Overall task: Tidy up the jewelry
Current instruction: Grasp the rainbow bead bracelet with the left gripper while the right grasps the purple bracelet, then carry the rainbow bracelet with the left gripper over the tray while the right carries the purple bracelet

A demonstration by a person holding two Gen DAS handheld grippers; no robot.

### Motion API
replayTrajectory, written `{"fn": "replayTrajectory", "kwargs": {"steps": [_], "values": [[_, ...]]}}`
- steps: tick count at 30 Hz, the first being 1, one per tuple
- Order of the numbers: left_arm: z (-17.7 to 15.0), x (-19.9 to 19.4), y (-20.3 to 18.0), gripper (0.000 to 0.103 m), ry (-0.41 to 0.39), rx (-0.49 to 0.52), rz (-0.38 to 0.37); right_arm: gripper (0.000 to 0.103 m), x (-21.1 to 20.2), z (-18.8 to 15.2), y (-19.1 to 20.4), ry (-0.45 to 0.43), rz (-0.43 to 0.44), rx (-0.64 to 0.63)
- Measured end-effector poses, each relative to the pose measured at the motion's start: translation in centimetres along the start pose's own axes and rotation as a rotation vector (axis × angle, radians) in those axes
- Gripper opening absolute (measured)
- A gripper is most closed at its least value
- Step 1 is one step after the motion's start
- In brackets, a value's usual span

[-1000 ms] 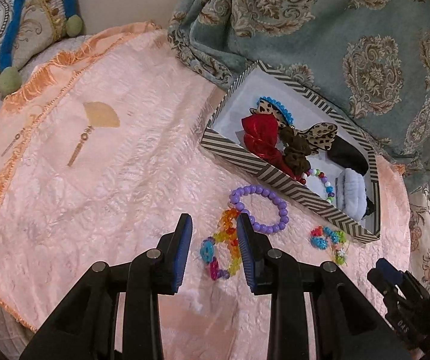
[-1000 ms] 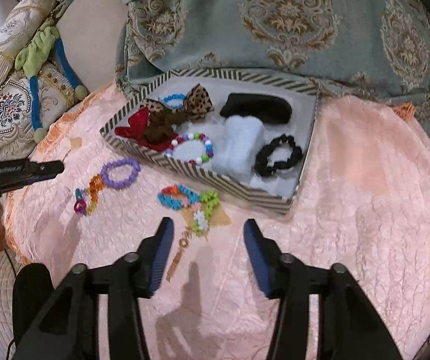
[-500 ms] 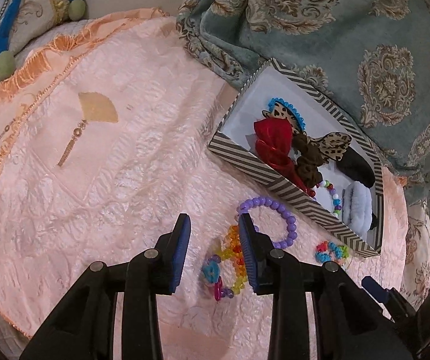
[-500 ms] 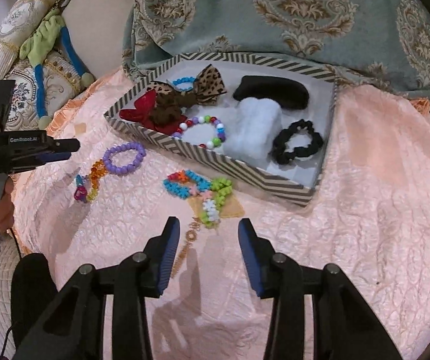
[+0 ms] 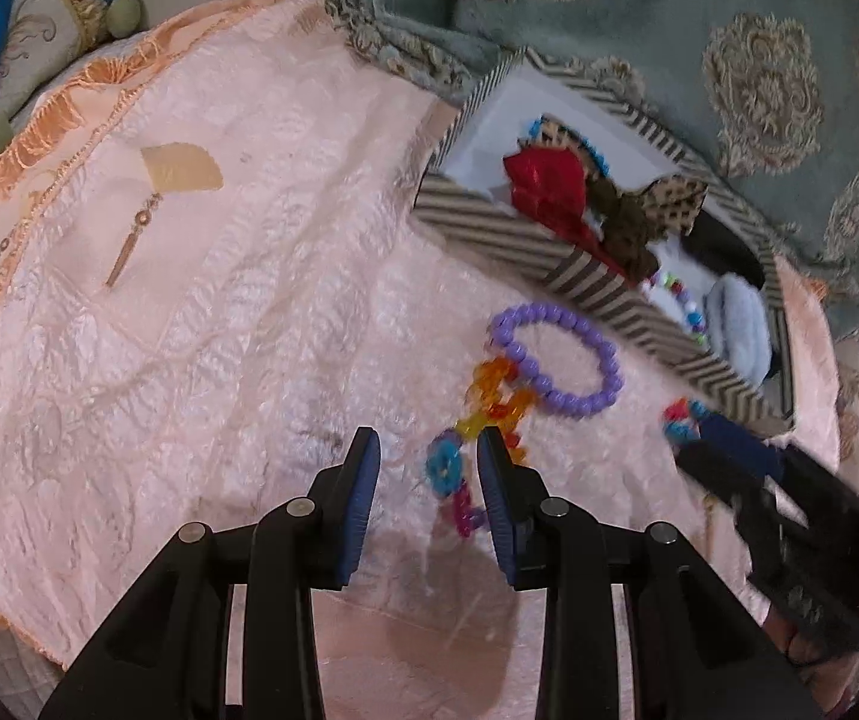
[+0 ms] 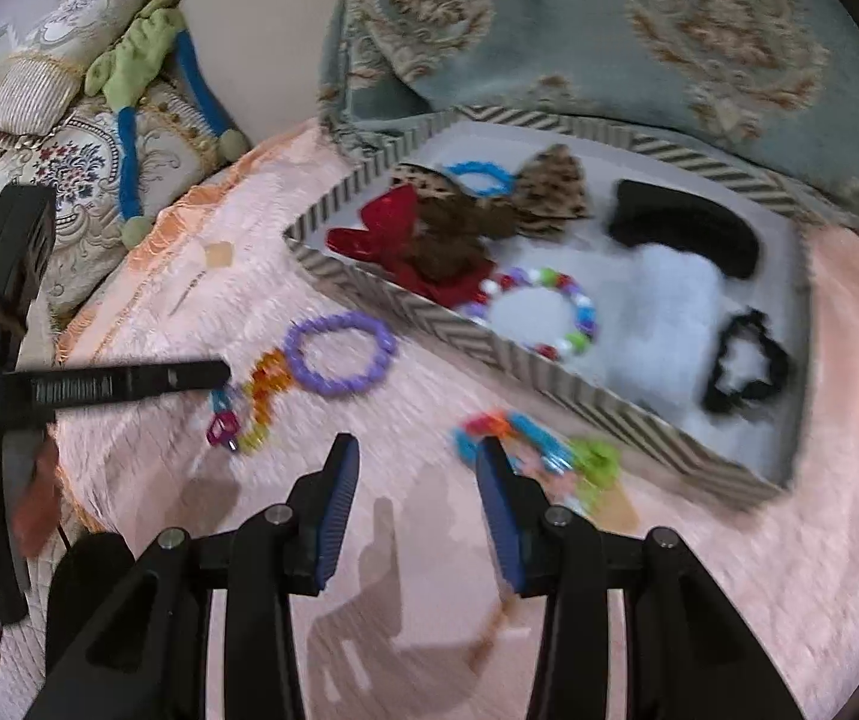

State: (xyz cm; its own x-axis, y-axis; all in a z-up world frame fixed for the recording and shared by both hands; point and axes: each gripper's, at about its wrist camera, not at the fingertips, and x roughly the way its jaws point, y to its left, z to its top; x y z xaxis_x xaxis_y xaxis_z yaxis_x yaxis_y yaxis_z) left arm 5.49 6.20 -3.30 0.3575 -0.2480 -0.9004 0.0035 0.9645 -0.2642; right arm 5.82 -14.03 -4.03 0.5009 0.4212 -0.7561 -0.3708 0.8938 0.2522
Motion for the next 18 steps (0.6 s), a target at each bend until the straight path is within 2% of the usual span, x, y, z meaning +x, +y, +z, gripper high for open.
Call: {"fn": "replayTrajectory", "kwargs": {"steps": [7, 11, 12, 13, 14, 18], "values": [[-1.1, 1.1, -0.8, 0.017, 0.01, 0.059, 0.03, 0.042, 4.8, 2.2, 1.0, 0.028, -0.013, 0.014], [-0.9, 1.6, -0.5, 0.016, -0.019, 0.037, 0.022, 0.041, 6.6, 3.0, 1.5, 0.014, -0.02, -0.002], [-0.8, 1.7, -0.5, 0.013, -0.023, 0.04, 0.022, 0.032, 6.8, 3.1, 1.6, 0.014, -0.029, -0.008], [-0.9, 1.8, -0.6, 0.003, -0.032, 0.051, 0.029, 0.026, 6.9, 3.1, 1.8, 0.012, -0.044, -0.019], [-0.9, 1.8, -0.6, 0.0, -0.038, 0.061, 0.039, 0.01, 6.9, 3.2, 2.0, 0.015, -0.056, -0.036], [-0.7, 1.0, -0.1, 0.0, -0.038, 0.041, -0.011, 0.009, 5.1, 3.2, 1.9, 0.009, -0.032, -0.049]]}}
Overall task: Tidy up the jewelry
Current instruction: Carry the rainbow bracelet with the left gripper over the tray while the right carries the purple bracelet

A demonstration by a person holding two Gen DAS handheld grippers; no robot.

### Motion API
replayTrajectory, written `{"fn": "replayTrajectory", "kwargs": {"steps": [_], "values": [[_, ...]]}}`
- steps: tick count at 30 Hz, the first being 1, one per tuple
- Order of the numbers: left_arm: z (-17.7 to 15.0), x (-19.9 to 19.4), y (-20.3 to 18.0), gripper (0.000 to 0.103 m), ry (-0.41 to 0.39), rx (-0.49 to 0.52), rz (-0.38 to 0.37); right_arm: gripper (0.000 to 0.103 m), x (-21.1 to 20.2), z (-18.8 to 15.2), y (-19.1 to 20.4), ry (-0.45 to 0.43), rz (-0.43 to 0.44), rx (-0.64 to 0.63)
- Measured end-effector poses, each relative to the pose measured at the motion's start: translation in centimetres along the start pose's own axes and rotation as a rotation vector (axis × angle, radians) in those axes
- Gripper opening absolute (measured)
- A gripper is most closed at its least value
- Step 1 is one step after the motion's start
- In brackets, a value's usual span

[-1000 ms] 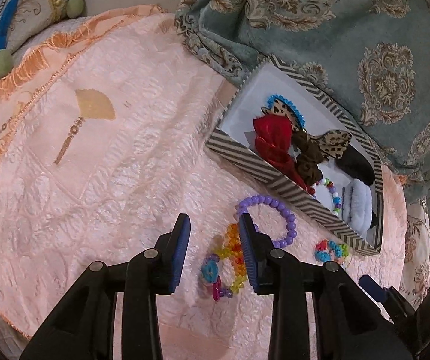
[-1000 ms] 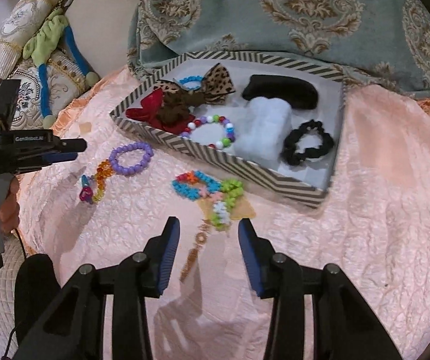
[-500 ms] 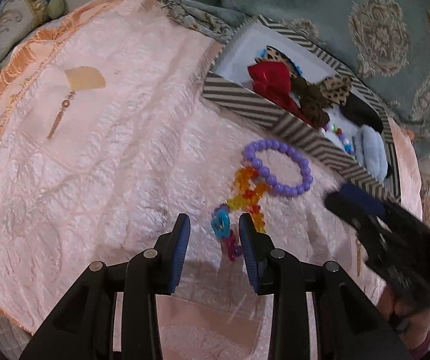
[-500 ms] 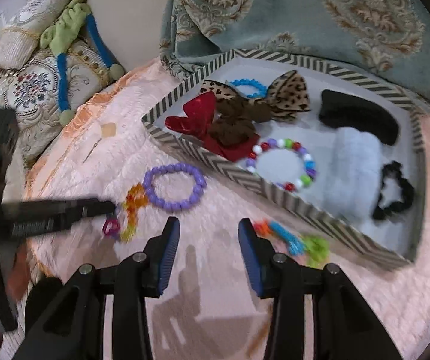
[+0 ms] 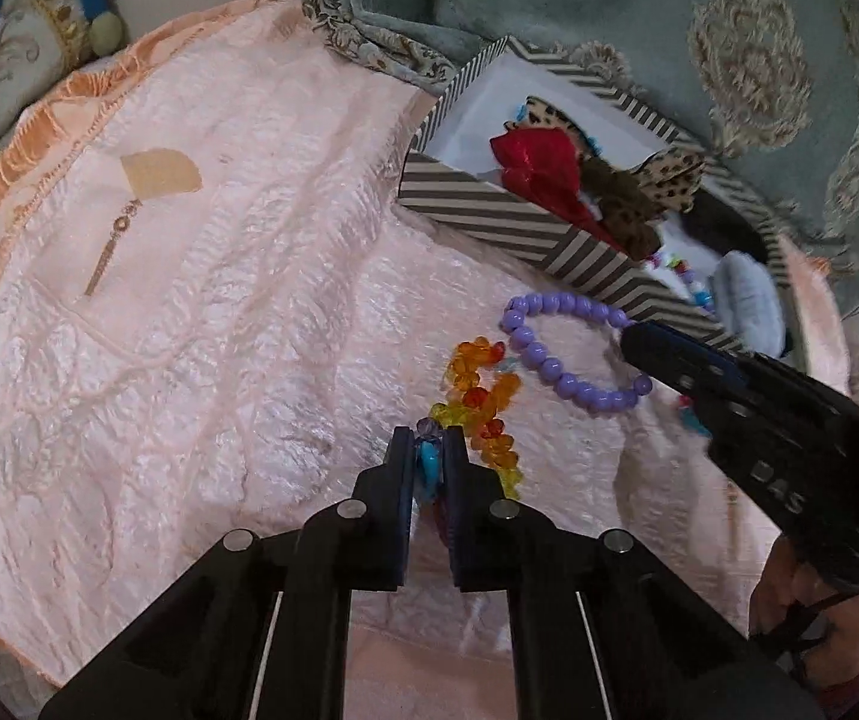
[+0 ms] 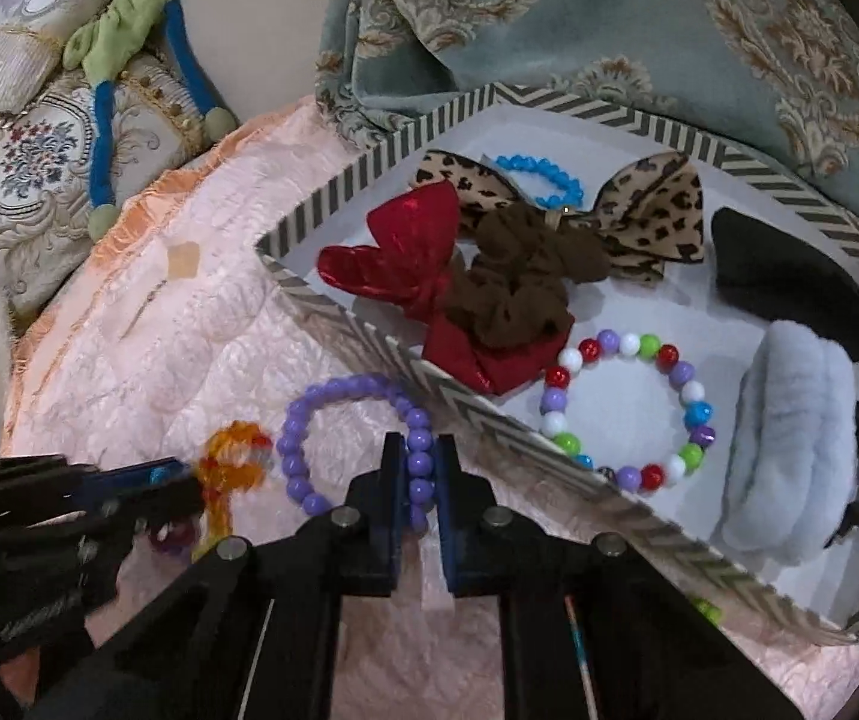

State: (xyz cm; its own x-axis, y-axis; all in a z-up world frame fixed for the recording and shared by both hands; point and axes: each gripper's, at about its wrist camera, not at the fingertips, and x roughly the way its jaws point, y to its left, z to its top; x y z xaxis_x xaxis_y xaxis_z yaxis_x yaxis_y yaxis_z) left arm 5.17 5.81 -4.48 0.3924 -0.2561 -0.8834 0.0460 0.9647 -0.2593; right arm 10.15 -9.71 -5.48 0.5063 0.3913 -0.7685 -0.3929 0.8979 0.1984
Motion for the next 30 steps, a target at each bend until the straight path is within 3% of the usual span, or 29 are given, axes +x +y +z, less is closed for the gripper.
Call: {"fn": "replayTrajectory", "kwargs": {"steps": [8, 20, 30], "values": [[0.7, -4.3, -0.4, 0.0, -0.071, -0.002, -0.049, 0.009, -7.3, 0.1, -0.6, -0.08, 0.068, -0.011], [1.8, -9.3, -2.5, 0.0, -0.163, 0.008, -0.055, 0.009, -16.3, -0.1, -3.5, -0.183, 0.03, 0.008], [2.8, -10.9, -5.6, 0.0, -0.198, 0.067, -0.041, 0.009, -19.1, -0.6, -5.6, -0.222, -0.012, 0.035]]}}
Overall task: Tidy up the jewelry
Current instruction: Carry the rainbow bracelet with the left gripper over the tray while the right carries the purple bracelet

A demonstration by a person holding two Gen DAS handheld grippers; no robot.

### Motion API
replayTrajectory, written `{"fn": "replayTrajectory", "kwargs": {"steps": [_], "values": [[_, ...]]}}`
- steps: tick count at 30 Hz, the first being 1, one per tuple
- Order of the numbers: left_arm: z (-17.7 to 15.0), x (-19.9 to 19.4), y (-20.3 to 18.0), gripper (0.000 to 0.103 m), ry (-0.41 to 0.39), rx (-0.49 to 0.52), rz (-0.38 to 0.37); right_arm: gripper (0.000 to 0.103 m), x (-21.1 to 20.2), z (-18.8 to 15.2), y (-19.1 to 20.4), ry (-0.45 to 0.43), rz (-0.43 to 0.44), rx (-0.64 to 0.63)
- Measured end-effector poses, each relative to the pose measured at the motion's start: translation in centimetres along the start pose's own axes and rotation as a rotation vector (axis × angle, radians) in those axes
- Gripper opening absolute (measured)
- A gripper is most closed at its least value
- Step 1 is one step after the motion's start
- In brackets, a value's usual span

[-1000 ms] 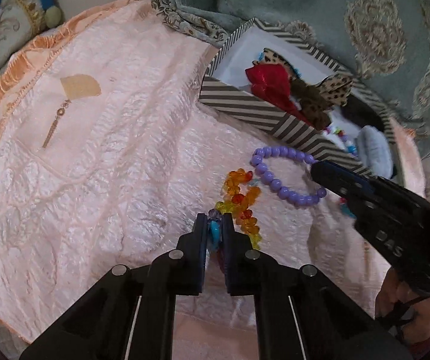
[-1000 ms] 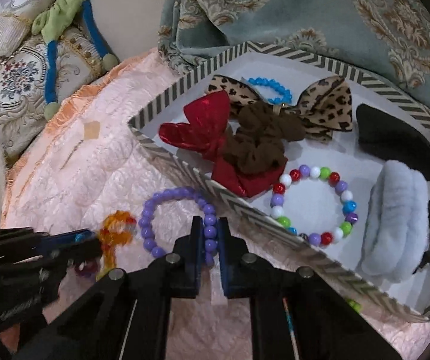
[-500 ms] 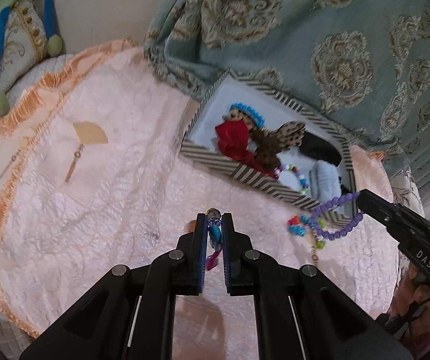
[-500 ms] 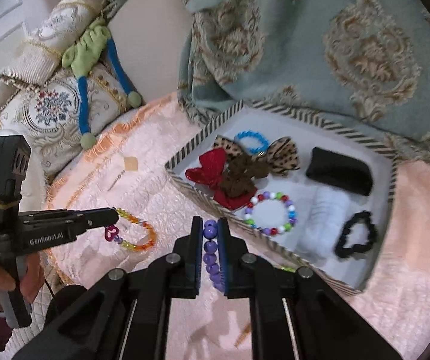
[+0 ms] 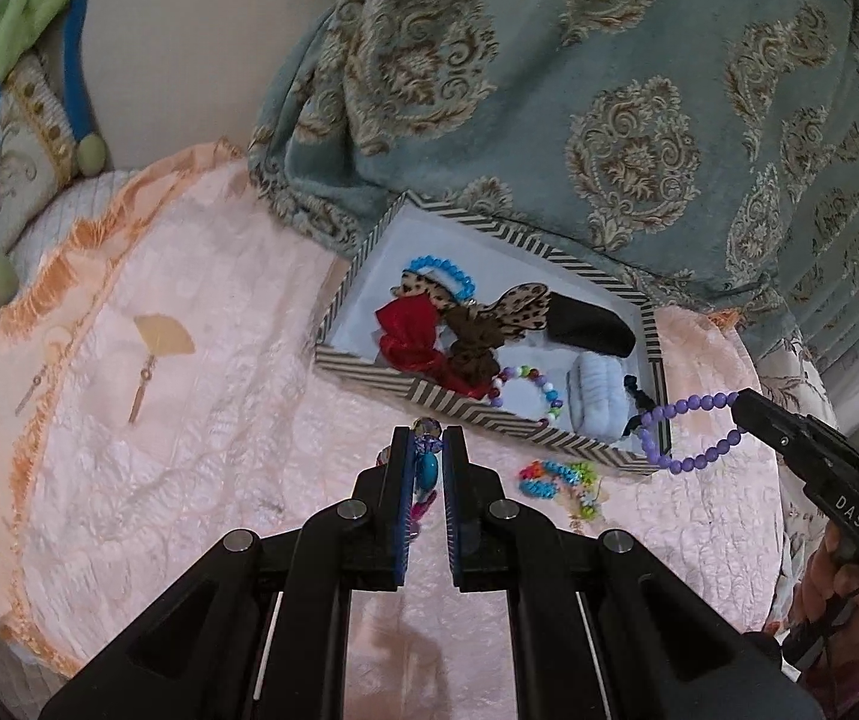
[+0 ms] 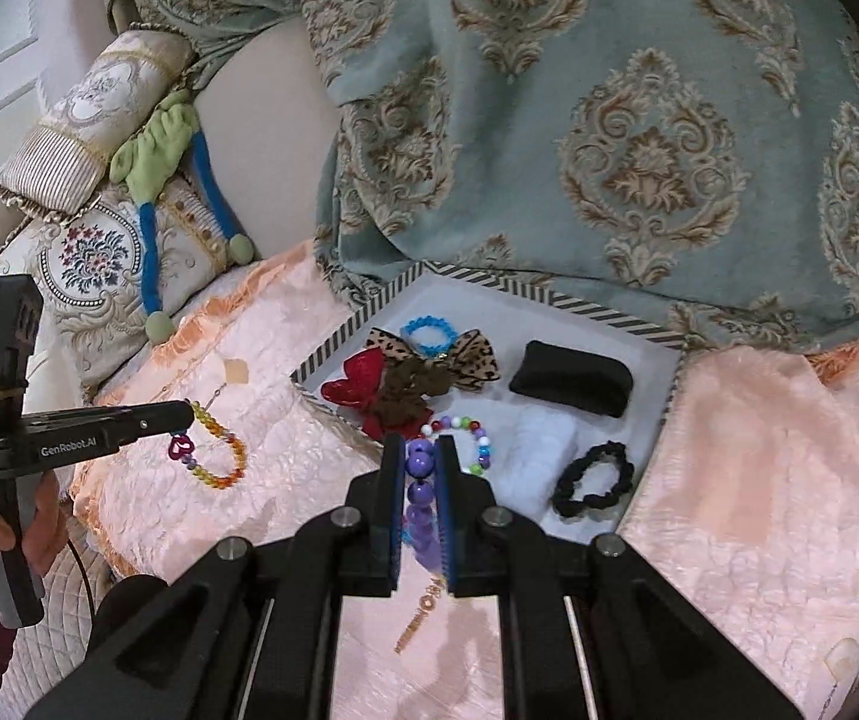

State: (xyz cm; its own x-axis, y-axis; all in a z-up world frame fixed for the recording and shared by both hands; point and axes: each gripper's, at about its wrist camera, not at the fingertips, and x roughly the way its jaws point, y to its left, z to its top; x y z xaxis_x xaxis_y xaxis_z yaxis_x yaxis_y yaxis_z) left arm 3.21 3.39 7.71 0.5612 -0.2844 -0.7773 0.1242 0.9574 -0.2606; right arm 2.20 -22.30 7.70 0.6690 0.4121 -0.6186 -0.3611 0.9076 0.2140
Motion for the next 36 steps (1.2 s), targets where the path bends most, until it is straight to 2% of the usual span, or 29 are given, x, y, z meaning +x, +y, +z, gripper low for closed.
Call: {"fn": "replayTrajectory", "kwargs": {"steps": [16, 36], "values": [[1.5, 2.0, -3.6, 0.0, 0.0, 0.071, 0.039, 0.009, -0.3, -0.3, -1.4, 0.003, -0.026, 0.01], [4.1, 6.5, -2.8, 0.0, 0.019, 0.089, 0.116, 0.009, 3.8, 0.3, -3.6, 0.033, -0.011, 0.059]]}}
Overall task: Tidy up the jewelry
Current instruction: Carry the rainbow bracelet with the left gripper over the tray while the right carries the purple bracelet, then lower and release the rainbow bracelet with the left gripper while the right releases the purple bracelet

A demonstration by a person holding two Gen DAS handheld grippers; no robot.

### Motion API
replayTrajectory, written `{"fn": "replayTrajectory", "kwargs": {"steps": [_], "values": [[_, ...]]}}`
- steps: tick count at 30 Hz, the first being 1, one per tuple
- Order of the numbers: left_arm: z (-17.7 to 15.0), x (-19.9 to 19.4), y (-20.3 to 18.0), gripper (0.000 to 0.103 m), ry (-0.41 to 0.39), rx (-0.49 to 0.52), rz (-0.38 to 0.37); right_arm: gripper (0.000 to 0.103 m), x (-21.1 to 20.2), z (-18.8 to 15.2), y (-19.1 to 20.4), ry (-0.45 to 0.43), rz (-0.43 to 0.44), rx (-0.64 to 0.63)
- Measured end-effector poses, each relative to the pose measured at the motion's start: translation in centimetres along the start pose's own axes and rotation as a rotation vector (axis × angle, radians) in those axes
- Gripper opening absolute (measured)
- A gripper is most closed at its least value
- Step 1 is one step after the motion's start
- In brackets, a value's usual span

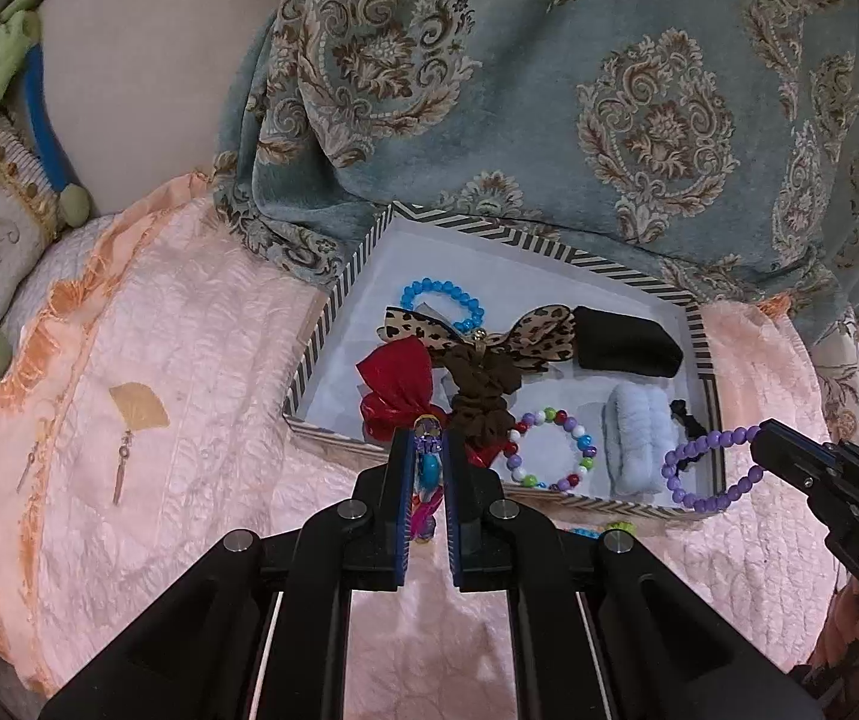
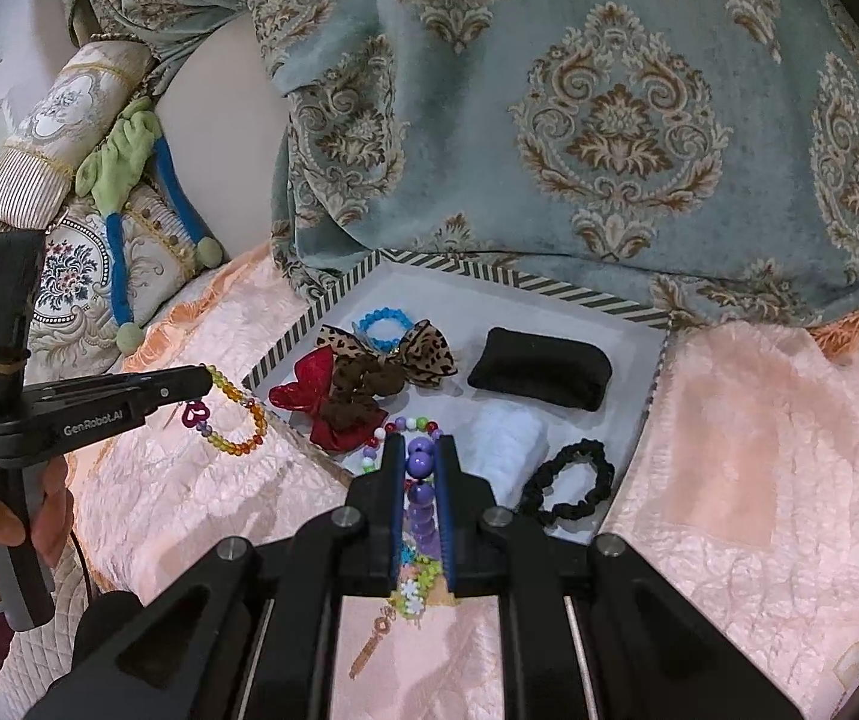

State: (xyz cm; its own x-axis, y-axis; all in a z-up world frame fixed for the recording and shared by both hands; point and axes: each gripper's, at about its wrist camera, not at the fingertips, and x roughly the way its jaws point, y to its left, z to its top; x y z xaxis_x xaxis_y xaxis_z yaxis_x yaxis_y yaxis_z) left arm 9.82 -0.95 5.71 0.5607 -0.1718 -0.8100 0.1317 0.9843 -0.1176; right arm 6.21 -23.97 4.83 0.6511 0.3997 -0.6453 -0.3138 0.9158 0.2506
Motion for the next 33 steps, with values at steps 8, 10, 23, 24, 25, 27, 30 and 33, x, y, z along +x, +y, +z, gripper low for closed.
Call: {"fn": "replayTrajectory", "kwargs": {"steps": [8, 10, 23, 24, 25, 27, 30, 33], "values": [[1.3, 1.2, 0.4, 0.0, -0.002, 0.002, 0.014, 0.009, 1.9, 0.6, 0.0, 0.013, 0.016, 0.01], [1.5, 1.5, 0.5, 0.0, -0.001, 0.003, 0.018, 0.009, 2.4, 0.7, 0.0, 0.016, 0.021, 0.013], [3.2, 3.1, 1.6, 0.0, 0.002, -0.002, 0.038, 0.009, 7.0, 1.7, -0.6, 0.039, 0.05, 0.05], [3.4, 3.2, 1.7, 0.0, 0.001, -0.002, 0.04, 0.009, 7.6, 1.7, -1.1, 0.054, 0.045, 0.061], [3.6, 3.3, 1.7, 0.0, 0.001, -0.002, 0.043, 0.009, 8.3, 1.5, -1.6, 0.07, 0.038, 0.07], [4.0, 3.5, 1.8, 0.0, 0.001, -0.003, 0.046, 0.009, 9.7, 0.8, -2.7, 0.105, -0.001, 0.085], [4.5, 3.8, 1.9, 0.0, -0.003, -0.004, 0.052, 0.009, 10.6, -0.4, -4.0, 0.135, -0.049, 0.111], [5.1, 4.2, 1.8, 0.0, -0.001, -0.01, 0.056, 0.009, 10.6, -0.9, -4.4, 0.126, -0.033, 0.118]]}}
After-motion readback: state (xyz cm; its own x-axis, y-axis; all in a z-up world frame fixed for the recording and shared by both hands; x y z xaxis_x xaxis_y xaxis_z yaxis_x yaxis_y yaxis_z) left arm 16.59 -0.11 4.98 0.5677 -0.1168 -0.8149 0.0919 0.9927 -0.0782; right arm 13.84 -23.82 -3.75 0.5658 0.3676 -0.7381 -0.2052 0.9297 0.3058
